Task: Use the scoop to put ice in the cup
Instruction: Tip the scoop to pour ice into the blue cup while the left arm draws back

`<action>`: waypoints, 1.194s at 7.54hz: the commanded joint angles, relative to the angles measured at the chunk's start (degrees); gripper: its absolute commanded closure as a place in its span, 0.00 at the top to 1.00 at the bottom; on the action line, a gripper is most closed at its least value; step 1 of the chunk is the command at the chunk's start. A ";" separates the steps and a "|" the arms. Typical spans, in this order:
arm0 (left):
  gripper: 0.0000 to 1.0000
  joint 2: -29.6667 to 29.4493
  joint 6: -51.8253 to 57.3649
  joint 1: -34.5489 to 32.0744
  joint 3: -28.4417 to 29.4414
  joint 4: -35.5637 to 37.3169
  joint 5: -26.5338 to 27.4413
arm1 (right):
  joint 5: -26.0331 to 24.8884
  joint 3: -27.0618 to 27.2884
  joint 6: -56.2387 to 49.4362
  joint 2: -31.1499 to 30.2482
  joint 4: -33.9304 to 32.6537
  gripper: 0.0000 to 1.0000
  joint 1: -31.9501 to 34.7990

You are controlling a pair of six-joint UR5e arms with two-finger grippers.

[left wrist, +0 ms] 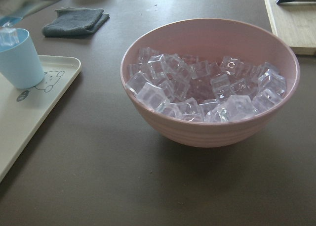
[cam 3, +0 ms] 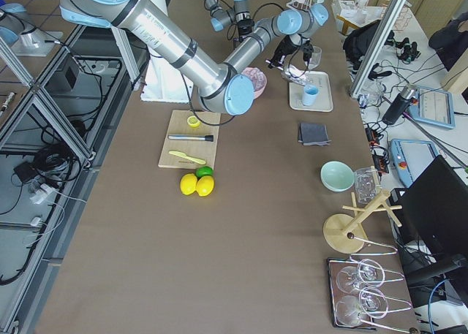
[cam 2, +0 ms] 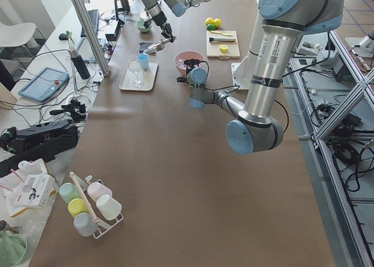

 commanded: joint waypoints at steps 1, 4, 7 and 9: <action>0.98 3.98 0.09 -1.71 -5.89 4.96 -0.22 | 0.00 0.09 0.00 -0.14 0.00 0.00 0.00; 0.98 10.04 0.09 -5.12 -12.50 11.03 -5.20 | 0.09 0.53 0.00 -0.58 0.00 0.00 0.00; 0.98 17.49 -0.08 -16.25 -13.92 18.46 -14.61 | 0.01 0.79 0.00 -0.93 0.09 0.00 0.00; 0.98 16.91 0.00 -16.74 -14.27 76.45 -9.56 | -1.04 6.55 0.09 -4.94 0.09 0.00 0.00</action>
